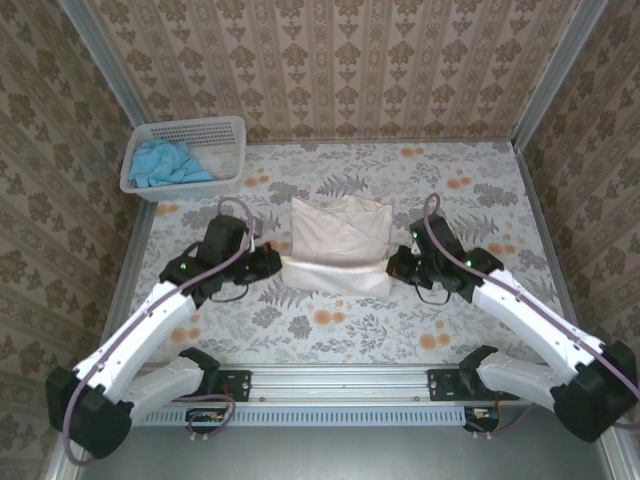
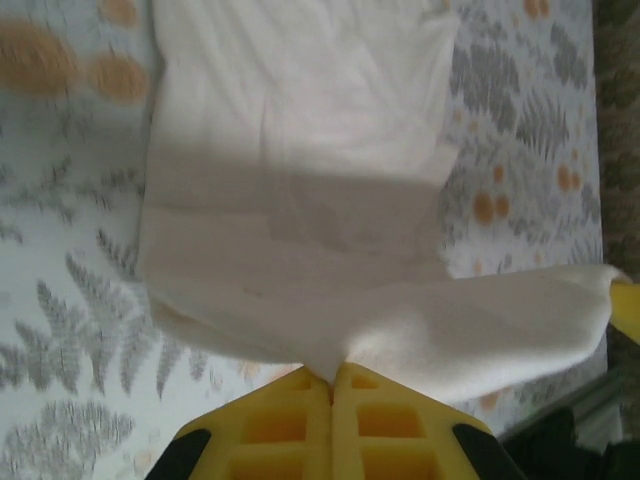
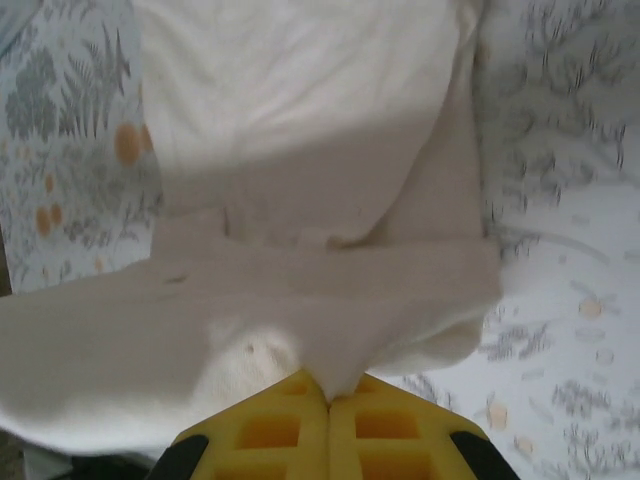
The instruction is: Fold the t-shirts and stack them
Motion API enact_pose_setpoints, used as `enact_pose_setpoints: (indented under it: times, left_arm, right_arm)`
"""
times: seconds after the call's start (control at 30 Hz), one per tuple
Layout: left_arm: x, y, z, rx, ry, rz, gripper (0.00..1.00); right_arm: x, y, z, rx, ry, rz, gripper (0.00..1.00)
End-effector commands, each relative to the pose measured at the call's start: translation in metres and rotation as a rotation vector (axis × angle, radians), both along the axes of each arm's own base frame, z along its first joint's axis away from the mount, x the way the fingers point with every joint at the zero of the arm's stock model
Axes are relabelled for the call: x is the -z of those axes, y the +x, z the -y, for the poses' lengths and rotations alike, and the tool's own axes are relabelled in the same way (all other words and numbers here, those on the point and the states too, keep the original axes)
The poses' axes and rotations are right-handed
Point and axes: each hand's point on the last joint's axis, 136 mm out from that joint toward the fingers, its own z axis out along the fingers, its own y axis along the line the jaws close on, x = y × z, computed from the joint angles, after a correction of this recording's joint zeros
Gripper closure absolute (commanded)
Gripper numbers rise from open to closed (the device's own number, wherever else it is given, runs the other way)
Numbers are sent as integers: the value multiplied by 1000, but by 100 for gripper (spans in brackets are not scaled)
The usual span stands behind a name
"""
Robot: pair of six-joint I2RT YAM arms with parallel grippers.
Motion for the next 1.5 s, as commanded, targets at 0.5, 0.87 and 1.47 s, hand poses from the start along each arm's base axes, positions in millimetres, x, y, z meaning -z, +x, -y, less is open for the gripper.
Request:
enact_pose_setpoints:
  times: [0.5, 0.87, 1.47]
  left_arm:
    - [-14, 212, 32, -46, -46, 47, 100]
    - [40, 322, 32, -62, 63, -52, 25]
    - [82, 173, 81, 118, 196, 14, 74]
  right_arm:
    - [6, 171, 18, 106, 2, -10, 100]
    - [51, 252, 61, 245, 2, -135, 44]
    - [88, 143, -72, 51, 259, -107, 79]
